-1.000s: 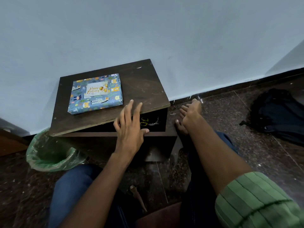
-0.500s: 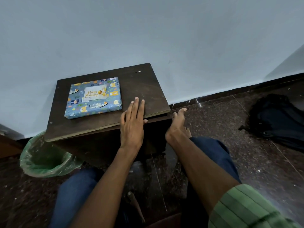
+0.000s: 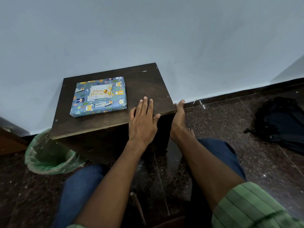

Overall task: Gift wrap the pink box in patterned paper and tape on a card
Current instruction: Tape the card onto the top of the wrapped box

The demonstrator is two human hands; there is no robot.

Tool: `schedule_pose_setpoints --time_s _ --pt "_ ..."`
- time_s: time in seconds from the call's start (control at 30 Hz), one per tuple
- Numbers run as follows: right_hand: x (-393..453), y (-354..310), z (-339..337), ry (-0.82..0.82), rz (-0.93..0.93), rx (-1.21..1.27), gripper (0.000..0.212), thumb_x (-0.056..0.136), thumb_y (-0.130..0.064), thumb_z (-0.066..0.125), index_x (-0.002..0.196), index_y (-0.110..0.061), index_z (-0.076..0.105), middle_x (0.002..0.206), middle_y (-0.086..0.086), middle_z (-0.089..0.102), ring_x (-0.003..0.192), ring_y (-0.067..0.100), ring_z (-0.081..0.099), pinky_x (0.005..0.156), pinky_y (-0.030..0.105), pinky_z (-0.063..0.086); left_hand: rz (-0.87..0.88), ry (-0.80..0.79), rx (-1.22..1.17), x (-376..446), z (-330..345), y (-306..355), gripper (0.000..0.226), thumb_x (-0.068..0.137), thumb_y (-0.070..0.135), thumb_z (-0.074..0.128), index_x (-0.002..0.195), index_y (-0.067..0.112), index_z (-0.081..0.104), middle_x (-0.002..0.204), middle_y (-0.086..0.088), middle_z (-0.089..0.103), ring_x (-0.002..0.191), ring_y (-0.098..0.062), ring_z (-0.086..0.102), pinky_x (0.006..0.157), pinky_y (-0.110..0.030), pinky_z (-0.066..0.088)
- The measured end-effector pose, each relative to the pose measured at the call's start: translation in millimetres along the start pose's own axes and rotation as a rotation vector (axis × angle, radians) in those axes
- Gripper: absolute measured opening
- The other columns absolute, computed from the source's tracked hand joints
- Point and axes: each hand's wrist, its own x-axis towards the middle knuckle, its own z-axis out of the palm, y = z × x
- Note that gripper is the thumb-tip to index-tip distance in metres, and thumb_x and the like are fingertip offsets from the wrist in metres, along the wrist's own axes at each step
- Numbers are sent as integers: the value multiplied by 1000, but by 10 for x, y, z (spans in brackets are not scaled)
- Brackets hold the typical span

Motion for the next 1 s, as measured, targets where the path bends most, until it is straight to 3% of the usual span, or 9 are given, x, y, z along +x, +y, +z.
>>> schedule_pose_setpoints --time_s 0.07,0.13,0.23,0.33,0.5,0.6,0.7,0.87,1.0 --pt "39 29 0 36 -193 -359 66 104 -66 30 147 -23 57 150 6 58 140 23 53 122 47 37 -8 -34 -4 20 -44 19 63 113 46 22 168 16 24 177 -6 18 164 -21 16 125 -42 18" --pt "62 13 5 78 -458 -877 61 109 -52 32 163 -25 31 172 6 22 160 23 17 131 47 11 -13 -48 -2 44 -86 33 58 114 39 29 168 16 26 177 -6 20 163 -21 17 124 -42 18" --pt "50 -79 14 19 -720 -1374 60 110 -46 28 165 -23 25 175 8 5 162 26 -2 129 47 -3 -21 -58 -14 108 -159 39 55 114 31 32 166 16 31 175 -6 25 162 -20 22 123 -42 19" --pt "87 -162 59 -7 -790 -1579 66 104 -49 20 163 -21 31 175 10 9 162 29 -2 130 50 -5 -29 -63 -6 193 -224 18 56 110 24 39 165 18 32 175 -4 26 161 -19 23 123 -41 17" --pt "297 -326 305 -102 -779 -1607 52 109 -35 37 157 -15 41 171 14 23 161 33 4 130 50 0 -41 28 -33 474 -317 -65 48 104 21 48 151 19 52 168 -5 40 154 -20 35 120 -41 17" --pt "471 -451 557 -130 -784 -1534 42 105 -24 49 143 -9 56 157 15 47 152 34 27 125 47 25 -57 48 -26 761 -368 -172 43 98 18 53 141 18 60 161 -5 49 147 -21 43 115 -41 21" --pt "800 -591 816 -136 -751 -1405 34 99 -14 56 132 -10 66 136 12 61 133 31 47 104 46 48 -77 46 3 1113 -388 -302 31 92 18 55 121 19 66 137 -1 65 130 -24 55 106 -42 25" --pt "1493 -759 1089 -91 -719 -1306 27 94 -12 66 120 -15 73 124 7 67 115 24 62 94 29 46 -141 111 -46 1630 -306 -534 28 101 24 57 125 19 70 129 0 71 124 -24 59 109 -41 25" --pt "1826 -712 1267 -25 -736 -1324 14 92 -20 71 105 -20 77 114 2 63 99 19 63 78 28 44 -179 148 -111 1820 -202 -662 27 101 26 58 125 21 71 123 2 73 120 -23 60 108 -39 24"
